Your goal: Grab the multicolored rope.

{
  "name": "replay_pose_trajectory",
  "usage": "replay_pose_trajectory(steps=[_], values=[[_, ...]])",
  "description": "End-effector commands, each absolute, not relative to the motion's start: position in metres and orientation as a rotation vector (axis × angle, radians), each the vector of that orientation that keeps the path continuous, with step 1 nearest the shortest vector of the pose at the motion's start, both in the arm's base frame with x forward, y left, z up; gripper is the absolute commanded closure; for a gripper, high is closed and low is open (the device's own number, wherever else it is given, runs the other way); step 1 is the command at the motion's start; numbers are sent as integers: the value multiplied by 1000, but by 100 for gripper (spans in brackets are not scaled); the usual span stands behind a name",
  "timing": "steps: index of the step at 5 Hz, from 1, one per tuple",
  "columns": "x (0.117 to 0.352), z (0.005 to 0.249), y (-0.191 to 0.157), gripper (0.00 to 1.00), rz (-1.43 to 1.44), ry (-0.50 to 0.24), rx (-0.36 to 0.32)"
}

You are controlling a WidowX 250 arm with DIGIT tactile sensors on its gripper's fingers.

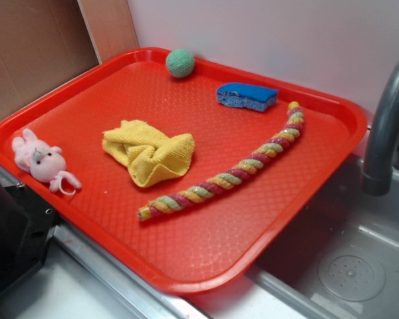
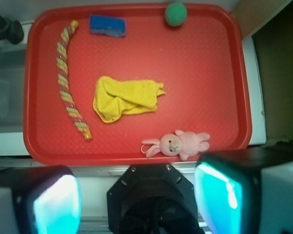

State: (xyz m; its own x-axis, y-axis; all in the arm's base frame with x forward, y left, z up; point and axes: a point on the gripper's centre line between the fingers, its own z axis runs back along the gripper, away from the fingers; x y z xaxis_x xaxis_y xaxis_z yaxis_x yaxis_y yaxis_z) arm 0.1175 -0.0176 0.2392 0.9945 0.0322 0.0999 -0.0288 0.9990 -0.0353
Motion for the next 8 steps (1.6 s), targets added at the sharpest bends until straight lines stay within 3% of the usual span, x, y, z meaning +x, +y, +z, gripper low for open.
replay_pose_trajectory(steps=[1,2,3,4,5,6,7,8], values=[[219,172,-86,0,-297,-97,1],[255,146,-117,0,-414,-210,27],[265,126,-143,0,-476,-197,75],[253,108,-162,0,-477,-184,40],[238,87,-171,0,-372,-77,34],[231,77,-155,0,-309,-47,18],[232,78,-145,0,-256,-103,-34],[232,78,-145,0,-256,-103,-34]])
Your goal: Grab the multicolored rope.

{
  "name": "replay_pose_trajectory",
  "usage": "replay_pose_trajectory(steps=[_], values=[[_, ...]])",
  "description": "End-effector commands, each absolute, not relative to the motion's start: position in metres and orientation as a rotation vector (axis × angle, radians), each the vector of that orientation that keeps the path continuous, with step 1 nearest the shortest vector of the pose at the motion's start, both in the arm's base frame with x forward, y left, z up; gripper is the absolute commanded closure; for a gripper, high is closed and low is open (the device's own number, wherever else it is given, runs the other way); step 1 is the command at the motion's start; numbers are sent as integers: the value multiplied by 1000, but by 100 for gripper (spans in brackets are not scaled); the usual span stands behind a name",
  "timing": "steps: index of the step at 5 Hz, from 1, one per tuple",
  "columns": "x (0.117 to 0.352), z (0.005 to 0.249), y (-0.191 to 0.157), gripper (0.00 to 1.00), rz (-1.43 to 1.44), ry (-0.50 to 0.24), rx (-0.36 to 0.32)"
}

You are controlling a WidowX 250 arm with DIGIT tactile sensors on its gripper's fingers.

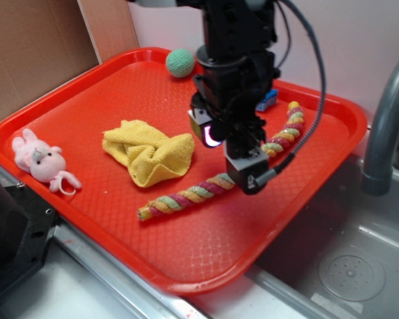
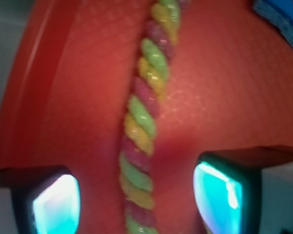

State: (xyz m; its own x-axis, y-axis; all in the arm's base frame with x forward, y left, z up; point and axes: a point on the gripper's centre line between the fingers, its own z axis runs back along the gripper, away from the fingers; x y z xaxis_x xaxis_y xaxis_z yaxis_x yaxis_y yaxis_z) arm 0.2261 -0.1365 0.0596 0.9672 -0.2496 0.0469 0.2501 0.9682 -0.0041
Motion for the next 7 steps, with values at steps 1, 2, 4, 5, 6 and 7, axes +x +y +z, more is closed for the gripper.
replay_pose_trajectory(steps=[1,2,4,5,6,7], values=[[232,78,-145,0,-256,-103,-34],[242,55,-152,0,-249,-108,-54],[254,21,-156,0,-219,7,-13],[253,21,-157,42,-219,3,6],[250,24,-157,100,-222,-6,7],[247,29,-156,100,-235,-7,1]])
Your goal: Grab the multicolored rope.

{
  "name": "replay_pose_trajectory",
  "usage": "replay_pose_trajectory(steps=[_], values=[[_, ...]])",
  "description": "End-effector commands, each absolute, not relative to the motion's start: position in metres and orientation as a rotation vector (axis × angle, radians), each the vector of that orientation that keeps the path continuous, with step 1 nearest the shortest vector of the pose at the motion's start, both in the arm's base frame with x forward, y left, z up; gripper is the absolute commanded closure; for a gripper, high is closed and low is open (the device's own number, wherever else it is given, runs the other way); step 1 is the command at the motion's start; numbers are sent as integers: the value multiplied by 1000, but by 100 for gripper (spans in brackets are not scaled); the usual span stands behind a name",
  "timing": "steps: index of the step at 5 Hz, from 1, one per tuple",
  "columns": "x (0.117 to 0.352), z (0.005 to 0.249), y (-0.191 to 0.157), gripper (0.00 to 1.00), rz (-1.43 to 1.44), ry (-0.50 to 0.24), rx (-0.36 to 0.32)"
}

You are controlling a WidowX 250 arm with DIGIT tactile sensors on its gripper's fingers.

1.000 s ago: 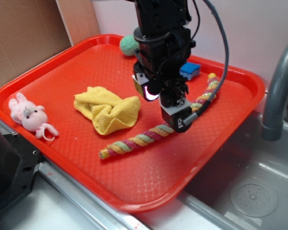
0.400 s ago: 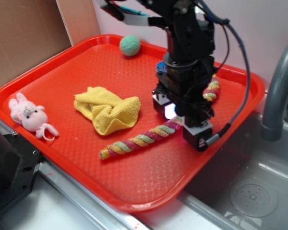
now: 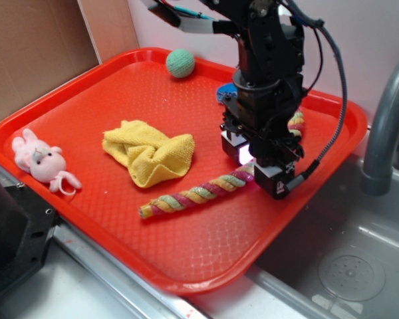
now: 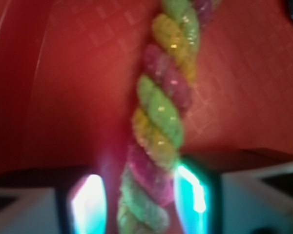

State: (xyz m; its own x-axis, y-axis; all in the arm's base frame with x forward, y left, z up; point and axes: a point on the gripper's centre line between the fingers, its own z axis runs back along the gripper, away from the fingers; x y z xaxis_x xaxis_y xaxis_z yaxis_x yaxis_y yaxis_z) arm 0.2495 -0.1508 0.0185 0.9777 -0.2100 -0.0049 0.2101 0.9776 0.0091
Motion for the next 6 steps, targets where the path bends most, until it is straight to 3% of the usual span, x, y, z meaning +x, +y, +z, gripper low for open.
replay_pose_trajectory(steps=[1,2,3,4,6], values=[[236,59,-151,100,-279,-20,-1],[219,109,-150,100,-266,-76,31],[193,158,-142,100,-76,-107,78],[176,197,-111,100,55,-126,79],[179,203,-60,100,145,-97,119]])
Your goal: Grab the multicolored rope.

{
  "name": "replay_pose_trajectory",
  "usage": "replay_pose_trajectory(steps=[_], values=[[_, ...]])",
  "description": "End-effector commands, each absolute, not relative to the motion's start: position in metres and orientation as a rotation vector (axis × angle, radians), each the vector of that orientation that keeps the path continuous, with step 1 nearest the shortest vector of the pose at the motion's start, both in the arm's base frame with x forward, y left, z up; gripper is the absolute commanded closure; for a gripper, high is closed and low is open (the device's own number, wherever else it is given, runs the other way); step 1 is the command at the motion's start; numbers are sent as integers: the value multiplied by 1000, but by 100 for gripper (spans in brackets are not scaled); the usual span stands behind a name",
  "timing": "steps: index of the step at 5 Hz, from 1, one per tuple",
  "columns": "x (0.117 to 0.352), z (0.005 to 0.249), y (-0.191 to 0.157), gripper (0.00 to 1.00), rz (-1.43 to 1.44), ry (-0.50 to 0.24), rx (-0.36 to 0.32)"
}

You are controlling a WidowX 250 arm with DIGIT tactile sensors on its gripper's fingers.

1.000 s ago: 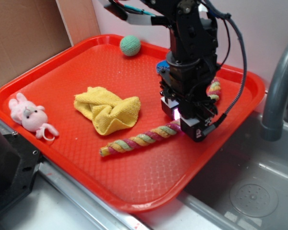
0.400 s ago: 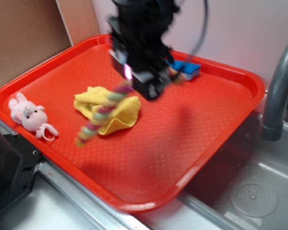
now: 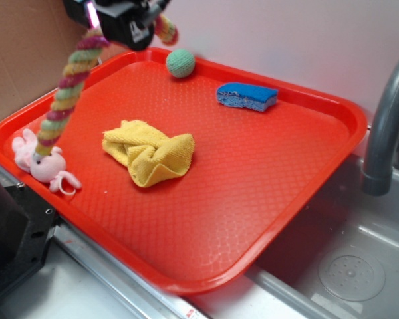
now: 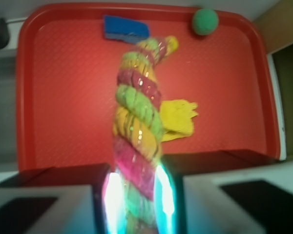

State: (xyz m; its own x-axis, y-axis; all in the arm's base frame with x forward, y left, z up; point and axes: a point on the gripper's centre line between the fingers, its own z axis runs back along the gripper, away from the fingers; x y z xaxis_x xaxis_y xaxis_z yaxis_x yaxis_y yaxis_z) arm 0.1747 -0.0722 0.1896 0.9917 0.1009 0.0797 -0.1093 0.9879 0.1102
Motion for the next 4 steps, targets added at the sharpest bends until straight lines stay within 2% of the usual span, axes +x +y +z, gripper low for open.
replay_pose_trajectory(steps=[1,2,4], values=[[190,208,-43,100,166,-88,137],[193,214,-30,100,176,-105,154],[192,208,-22,100,165,-150,126]])
